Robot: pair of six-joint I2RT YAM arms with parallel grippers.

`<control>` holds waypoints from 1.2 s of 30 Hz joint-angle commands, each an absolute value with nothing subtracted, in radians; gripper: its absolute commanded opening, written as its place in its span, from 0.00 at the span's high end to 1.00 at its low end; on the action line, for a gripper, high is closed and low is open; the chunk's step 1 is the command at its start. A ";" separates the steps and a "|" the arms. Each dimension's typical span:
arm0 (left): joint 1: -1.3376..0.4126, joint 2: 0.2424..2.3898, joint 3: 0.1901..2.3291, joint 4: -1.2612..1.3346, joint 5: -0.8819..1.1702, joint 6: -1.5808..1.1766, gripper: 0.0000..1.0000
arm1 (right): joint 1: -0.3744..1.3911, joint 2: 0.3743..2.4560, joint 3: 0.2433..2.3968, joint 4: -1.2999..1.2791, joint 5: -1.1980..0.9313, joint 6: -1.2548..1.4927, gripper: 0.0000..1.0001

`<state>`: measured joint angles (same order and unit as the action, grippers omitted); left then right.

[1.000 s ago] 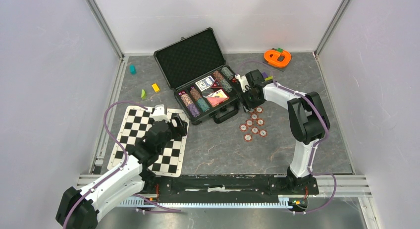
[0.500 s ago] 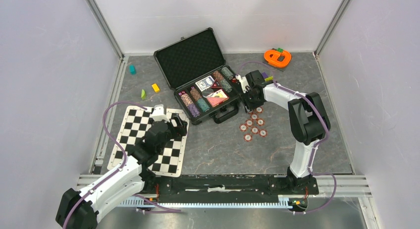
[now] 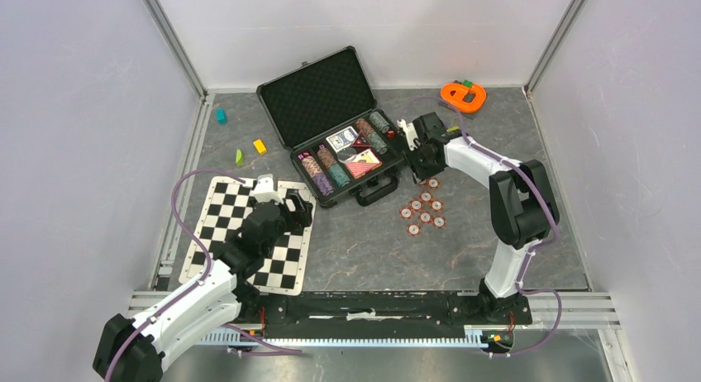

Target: Pack up texas hold em set

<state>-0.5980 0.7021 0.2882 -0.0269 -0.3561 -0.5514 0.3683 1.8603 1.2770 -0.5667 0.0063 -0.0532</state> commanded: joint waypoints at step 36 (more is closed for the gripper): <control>-0.601 0.703 0.308 0.011 -0.350 -0.528 0.09 | 0.268 1.857 1.224 -0.519 0.041 0.042 0.30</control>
